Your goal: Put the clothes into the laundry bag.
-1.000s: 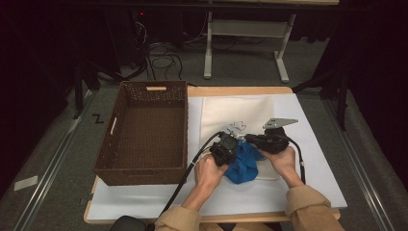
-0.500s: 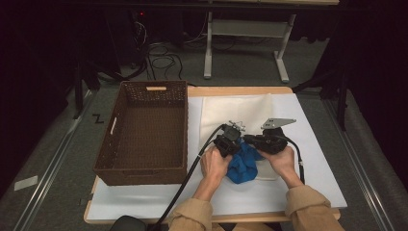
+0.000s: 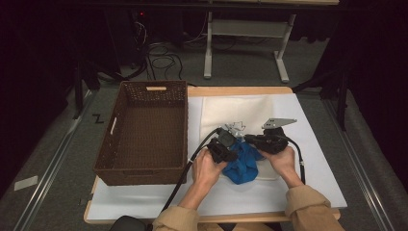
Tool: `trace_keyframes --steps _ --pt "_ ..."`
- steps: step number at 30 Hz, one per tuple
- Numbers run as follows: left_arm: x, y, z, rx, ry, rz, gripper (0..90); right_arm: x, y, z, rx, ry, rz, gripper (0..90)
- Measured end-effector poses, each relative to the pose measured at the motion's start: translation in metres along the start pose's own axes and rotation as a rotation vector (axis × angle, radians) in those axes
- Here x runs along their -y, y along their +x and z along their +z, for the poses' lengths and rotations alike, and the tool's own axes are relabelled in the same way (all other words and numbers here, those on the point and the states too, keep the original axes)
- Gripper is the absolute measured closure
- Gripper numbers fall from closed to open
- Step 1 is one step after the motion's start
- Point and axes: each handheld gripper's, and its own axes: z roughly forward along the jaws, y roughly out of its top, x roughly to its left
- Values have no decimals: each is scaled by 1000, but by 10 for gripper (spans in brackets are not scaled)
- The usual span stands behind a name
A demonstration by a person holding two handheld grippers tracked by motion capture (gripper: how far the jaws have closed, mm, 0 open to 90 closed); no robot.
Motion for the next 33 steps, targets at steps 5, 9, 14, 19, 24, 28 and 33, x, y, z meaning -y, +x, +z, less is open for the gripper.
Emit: trace_keyframes --steps 5,9,14,19,24,28,33 --pt "-5 9 13 32 39 -55 661 0 0 0 -2 -4 2 878" --pt "-8 11 33 66 90 -86 795 0 1 0 0 -1 1 879" --pt "-21 2 31 55 49 -66 848 -2 2 -2 -7 -20 -12 879" --pt "-25 4 44 -3 46 -93 841 -4 6 -2 -8 -17 -21 879" --pt "-20 7 44 2 40 -91 723 -2 4 3 -6 11 -19 878" --pt "-18 1 26 19 32 -55 589 -2 3 1 -2 4 -20 878" --pt "-10 -4 5 25 45 -14 488 -1 3 2 0 5 -21 878"
